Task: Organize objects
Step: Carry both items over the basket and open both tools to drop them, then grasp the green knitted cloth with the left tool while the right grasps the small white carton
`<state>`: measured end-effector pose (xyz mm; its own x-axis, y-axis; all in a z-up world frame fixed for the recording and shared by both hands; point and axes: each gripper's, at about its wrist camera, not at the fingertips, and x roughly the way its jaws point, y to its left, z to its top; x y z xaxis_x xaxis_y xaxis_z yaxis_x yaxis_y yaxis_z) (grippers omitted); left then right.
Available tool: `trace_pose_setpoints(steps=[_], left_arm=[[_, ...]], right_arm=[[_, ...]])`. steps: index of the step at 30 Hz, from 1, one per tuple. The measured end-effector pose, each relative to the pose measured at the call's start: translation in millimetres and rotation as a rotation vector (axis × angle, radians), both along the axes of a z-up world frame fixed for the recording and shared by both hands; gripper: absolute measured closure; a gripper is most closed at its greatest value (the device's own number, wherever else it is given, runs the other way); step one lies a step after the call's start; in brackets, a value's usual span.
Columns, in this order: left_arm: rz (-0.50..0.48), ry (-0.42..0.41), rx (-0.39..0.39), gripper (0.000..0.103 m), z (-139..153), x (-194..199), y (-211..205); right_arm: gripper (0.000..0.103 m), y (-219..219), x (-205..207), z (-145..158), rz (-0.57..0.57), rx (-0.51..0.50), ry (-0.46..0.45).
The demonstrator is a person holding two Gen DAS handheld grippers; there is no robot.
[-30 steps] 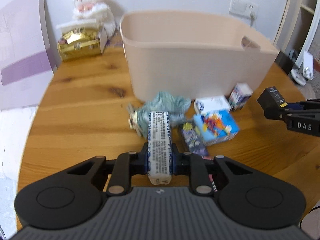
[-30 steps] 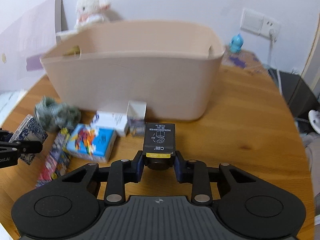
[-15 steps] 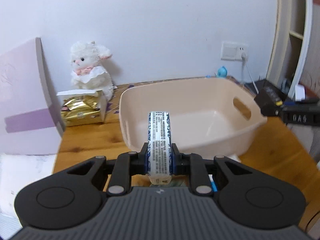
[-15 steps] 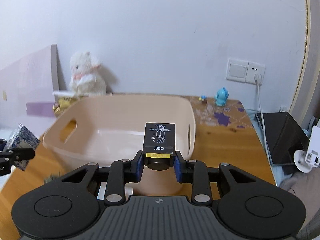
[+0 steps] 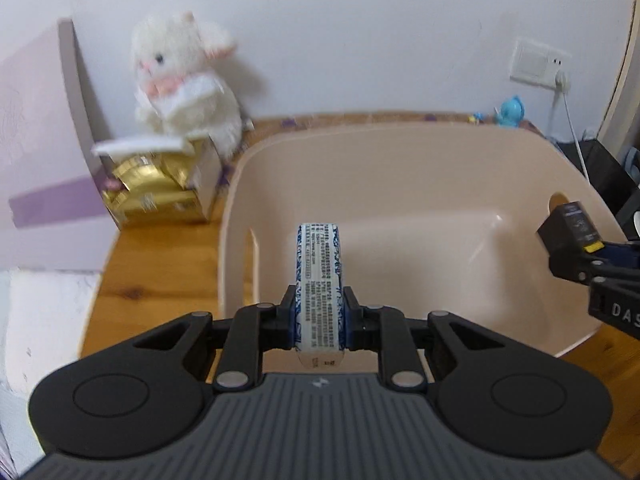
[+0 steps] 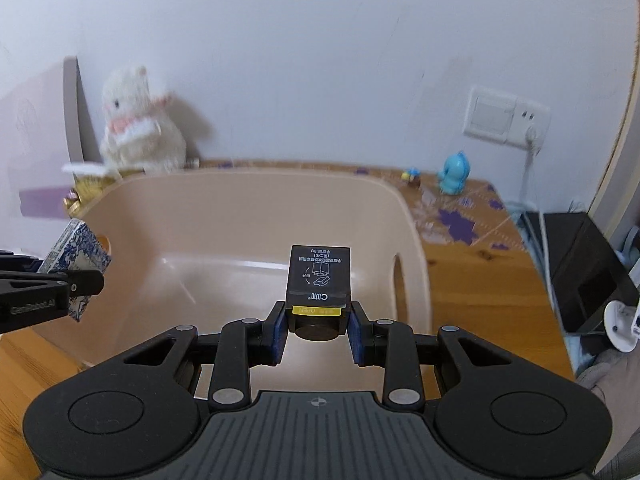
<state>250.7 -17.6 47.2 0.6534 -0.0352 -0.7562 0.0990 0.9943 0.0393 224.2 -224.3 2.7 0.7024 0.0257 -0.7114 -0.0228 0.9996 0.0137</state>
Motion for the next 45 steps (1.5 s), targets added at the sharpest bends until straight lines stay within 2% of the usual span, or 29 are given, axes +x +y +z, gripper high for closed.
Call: trace_pose_setpoints(steps=[1,4,5,6,8,10,11,12,14,17,23,29,36,43,45], left_arm=[[-0.001,0.015,0.002,0.079,-3.8,2.2,0.0],[-0.021,-0.002,0.085,0.079,-8.0,-0.5,-7.6],[-0.027,0.0,0.088,0.079,-8.4,-2.3,-7.9],[-0.033,-0.002,0.083,0.078,-6.8,-4.9,-7.5],[-0.039,-0.016,0.074,0.069,-3.0,-10.0,-5.5],[-0.023,-0.052,0.079,0.032,6.3,-19.5,-4.8],[-0.022,-0.081,0.074,0.03,11.6,-25.4,-4.4],[-0.035,-0.104,0.058,0.024,16.7,-32.8,-3.1],[-0.048,-0.134,0.045,0.016,24.4,-45.7,-0.5],[-0.056,-0.185,0.058,0.014,32.1,-64.8,1.1],[-0.086,-0.214,0.066,0.009,34.6,-96.8,9.5],[-0.096,-0.184,0.096,0.006,9.7,-114.2,16.7],[-0.117,-0.102,0.102,0.006,-32.9,-116.0,20.2],[-0.11,-0.055,0.1,0.008,-51.4,-106.2,18.4],[-0.119,-0.047,0.093,0.009,-53.7,-104.1,17.7]], right_arm=[[0.074,0.0,3.4,-3.1,0.001,0.005,0.015],[0.074,4.1,8.0,-10.1,0.012,-0.013,0.036],[0.075,6.8,8.6,-11.4,0.015,-0.029,0.04],[0.068,7.9,7.9,-11.6,0.018,-0.034,0.042],[0.065,8.2,4.4,-9.6,0.017,-0.027,0.032],[0.048,6.1,-0.5,-4.6,0.008,-0.031,0.014],[0.037,5.2,-6.0,-1.0,0.005,-0.034,-0.005],[0.029,3.5,-10.3,3.4,0.008,-0.034,-0.019],[0.022,1.4,-21.3,11.7,0.023,-0.029,-0.036],[0.004,-2.7,-38.5,20.7,0.04,0.0,-0.05],[0.0,-0.6,-68.2,24.6,0.079,-0.003,-0.071],[0.0,5.9,-79.8,-6.4,0.112,-0.013,-0.007],[0.0,7.9,-71.3,-50.1,0.099,0.001,0.103],[0.0,9.8,-59.8,-72.7,0.071,-0.001,0.124],[0.004,10.4,-57.4,-75.5,0.063,-0.006,0.109]])
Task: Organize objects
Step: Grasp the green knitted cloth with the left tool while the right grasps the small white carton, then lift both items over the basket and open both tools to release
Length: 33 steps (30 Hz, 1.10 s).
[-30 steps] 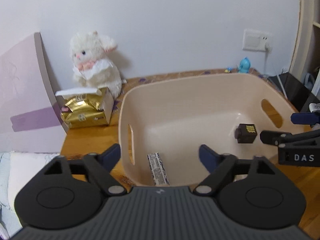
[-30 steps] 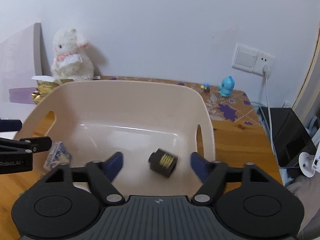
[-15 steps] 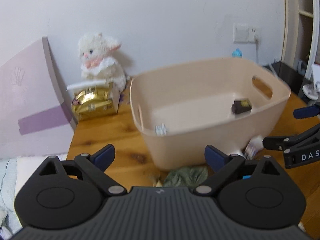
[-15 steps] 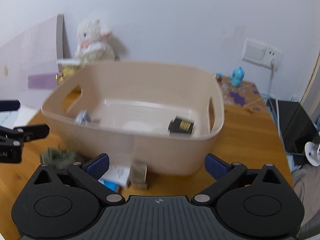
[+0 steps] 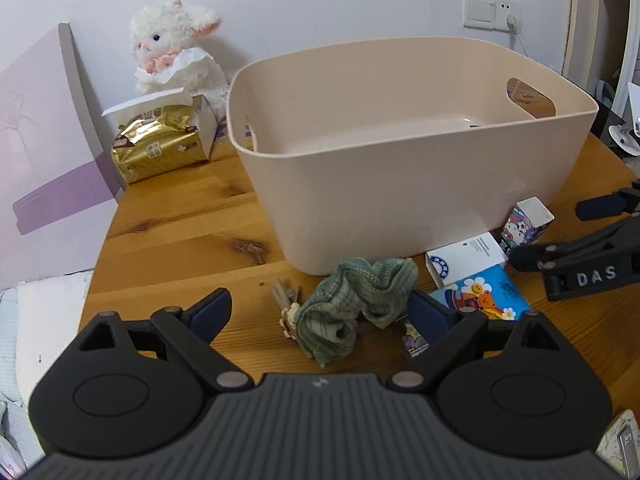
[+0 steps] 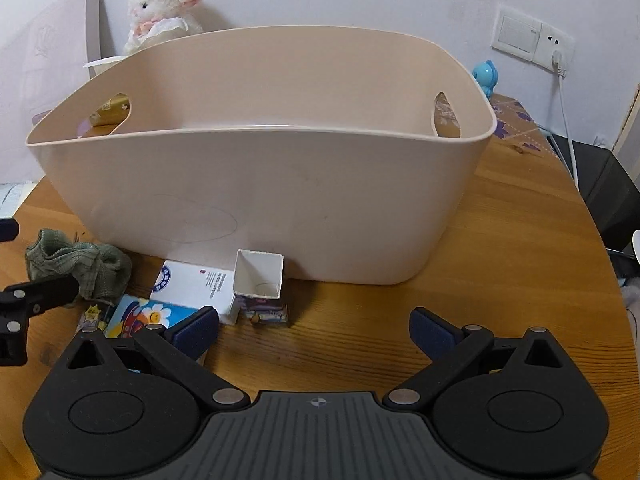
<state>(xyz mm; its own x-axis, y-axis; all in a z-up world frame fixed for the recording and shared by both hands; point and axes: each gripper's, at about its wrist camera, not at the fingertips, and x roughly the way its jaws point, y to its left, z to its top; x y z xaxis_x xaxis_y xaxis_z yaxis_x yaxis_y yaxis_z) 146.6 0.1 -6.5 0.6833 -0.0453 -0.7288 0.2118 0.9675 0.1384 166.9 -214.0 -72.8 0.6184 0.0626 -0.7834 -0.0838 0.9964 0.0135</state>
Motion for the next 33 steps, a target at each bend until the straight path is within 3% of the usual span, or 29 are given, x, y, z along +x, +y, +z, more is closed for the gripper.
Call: trace_pose_setpoints(steps=[7,13,15,17,26,33], left_arm=[[-0.006,0.062,-0.066,0.039,-8.1,9.0,5.1],[-0.049,0.067,-0.086,0.072,-7.5,3.7,4.6],[-0.052,0.07,-0.095,0.076,-7.2,1.8,5.2],[-0.057,0.075,-0.1,0.081,-7.3,0.2,5.7],[-0.077,0.064,-0.099,0.083,-0.7,-10.7,7.1],[-0.069,0.014,-0.102,0.083,21.0,-22.9,14.2]], right_arm=[[0.023,4.4,4.4,-1.7,-0.003,0.018,-0.019],[0.055,9.3,6.9,1.0,0.011,0.038,-0.004],[0.075,9.5,8.3,-1.2,0.014,0.051,0.027],[0.082,10.2,6.9,-1.7,0.015,0.047,0.03],[0.082,2.5,-8.8,7.0,0.012,0.052,0.008],[0.082,-6.0,-23.9,27.3,-0.016,0.058,-0.046]])
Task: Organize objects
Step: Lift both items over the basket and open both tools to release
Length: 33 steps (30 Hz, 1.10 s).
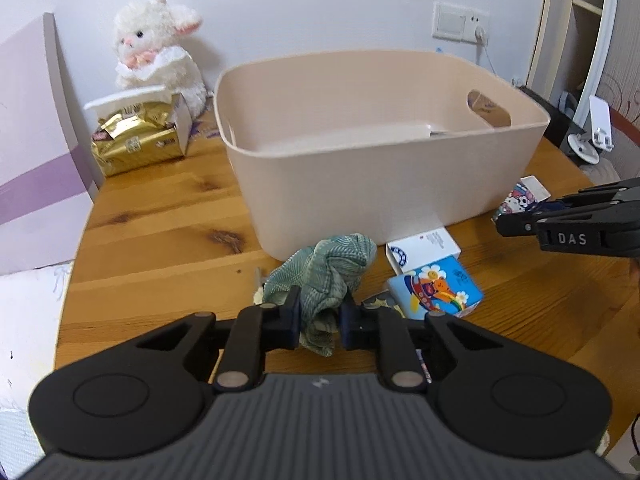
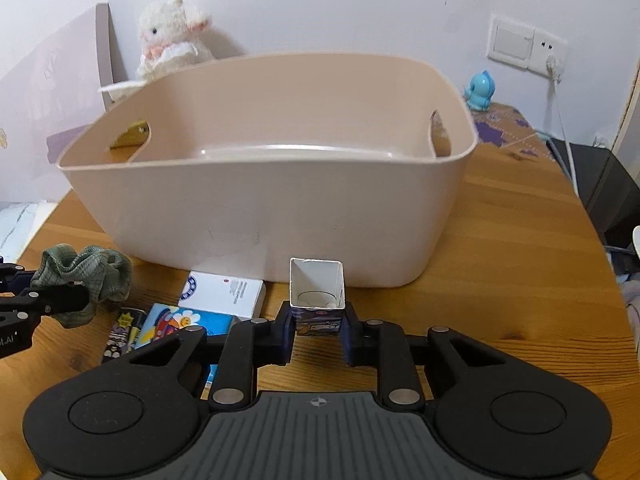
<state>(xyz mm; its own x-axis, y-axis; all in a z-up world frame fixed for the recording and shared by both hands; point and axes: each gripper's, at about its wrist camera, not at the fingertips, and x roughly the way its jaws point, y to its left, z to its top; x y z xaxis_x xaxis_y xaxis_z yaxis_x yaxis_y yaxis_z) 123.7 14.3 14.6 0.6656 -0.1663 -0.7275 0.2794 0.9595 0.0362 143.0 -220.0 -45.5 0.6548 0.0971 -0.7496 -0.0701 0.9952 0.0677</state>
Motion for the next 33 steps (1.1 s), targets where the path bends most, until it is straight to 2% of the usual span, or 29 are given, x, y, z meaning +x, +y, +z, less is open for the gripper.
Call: trace_pose_setpoints(steps=[10,14,21,25,33], left_arm=[[0.001,-0.14,-0.036,0.083,56.1,-14.3,9.2],[0.039,-0.215,-0.046,0.083,76.5,-15.5,8.1],[0.028,-0.29,0.004,0.083,93.3,4.5,-11.5],[0.028,-0.288,0.028,0.083,89.7,28.3,-25.5],[0.033,-0.218,0.054,0.083,66.2,71.6,-49.2]], right_arm=[[0.082,-11.9,-18.5,58.5,-0.002,0.023,-0.157],[0.082,-14.4,-19.7,80.0,-0.006,0.014,-0.218],[0.082,-20.0,-1.7,101.9,-0.023,0.039,-0.285],[0.082,-23.0,10.8,103.0,-0.043,0.047,-0.282],[0.082,-22.2,37.9,90.5,-0.071,0.028,-0.246]])
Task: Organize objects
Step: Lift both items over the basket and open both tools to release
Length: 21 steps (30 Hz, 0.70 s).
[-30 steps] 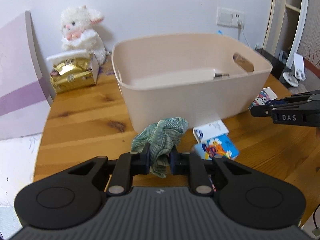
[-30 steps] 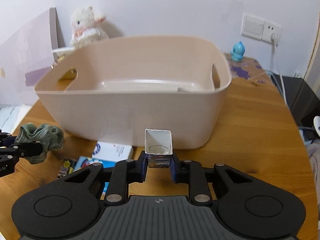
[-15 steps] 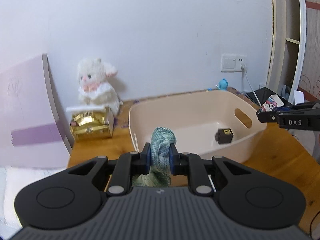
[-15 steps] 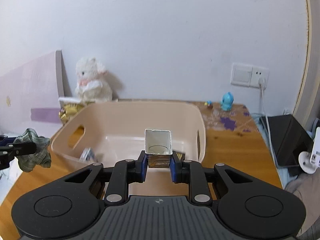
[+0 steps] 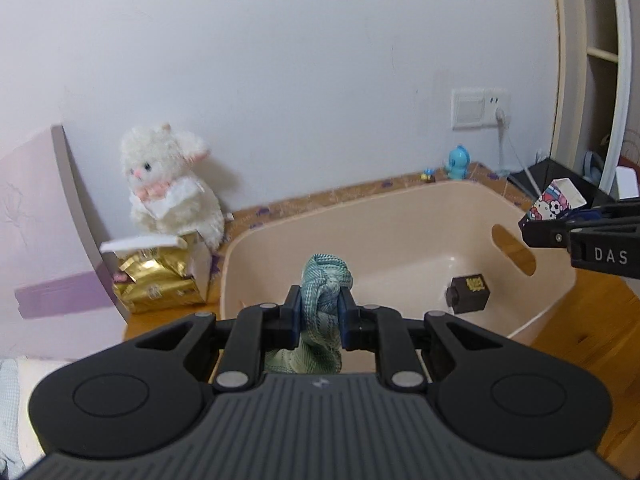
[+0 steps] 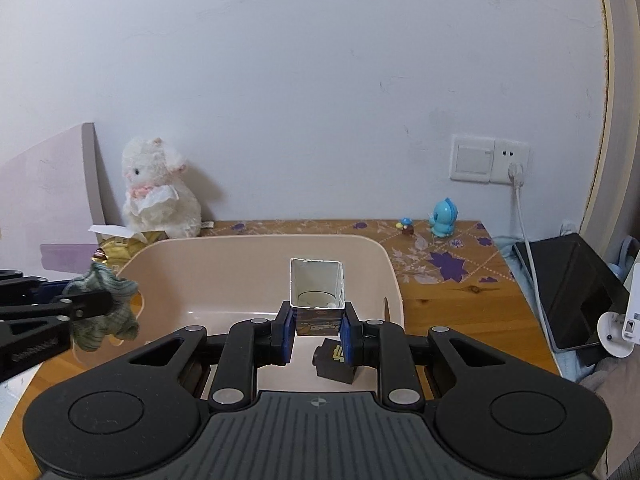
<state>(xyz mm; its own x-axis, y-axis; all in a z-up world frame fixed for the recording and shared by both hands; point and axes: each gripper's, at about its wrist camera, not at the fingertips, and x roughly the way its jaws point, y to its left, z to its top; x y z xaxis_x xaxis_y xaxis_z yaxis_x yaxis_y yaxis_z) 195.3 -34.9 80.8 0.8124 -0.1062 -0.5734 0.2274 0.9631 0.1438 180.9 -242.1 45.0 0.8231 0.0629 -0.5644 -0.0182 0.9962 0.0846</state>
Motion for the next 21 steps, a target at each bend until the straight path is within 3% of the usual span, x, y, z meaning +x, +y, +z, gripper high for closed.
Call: trace_pose_setpoints(steps=[9,15,17,18,19,21], left_arm=[[0.033,0.143,0.008,0.083,-40.9,30.7,-11.0],[0.046,0.172,0.002,0.081,-51.1,31.1,-4.7],[0.043,0.174,-0.019,0.076,-47.1,29.4,-1.1],[0.039,0.168,-0.027,0.067,-44.2,27.4,0.7],[0.04,0.157,-0.027,0.051,-41.2,24.8,1.6],[0.047,0.122,-0.011,0.035,-34.9,18.0,3.2]], right_arm=[[0.082,8.6,28.9,-35.0,0.0,-0.031,0.123],[0.081,17.7,35.2,-55.1,-0.004,-0.098,0.173],[0.071,19.6,33.9,-55.5,0.002,-0.11,0.174],[0.068,20.0,32.4,-54.1,0.002,-0.108,0.168],[0.066,20.6,30.1,-52.0,0.002,-0.106,0.16],[0.05,21.2,25.6,-47.3,-0.001,-0.103,0.139]])
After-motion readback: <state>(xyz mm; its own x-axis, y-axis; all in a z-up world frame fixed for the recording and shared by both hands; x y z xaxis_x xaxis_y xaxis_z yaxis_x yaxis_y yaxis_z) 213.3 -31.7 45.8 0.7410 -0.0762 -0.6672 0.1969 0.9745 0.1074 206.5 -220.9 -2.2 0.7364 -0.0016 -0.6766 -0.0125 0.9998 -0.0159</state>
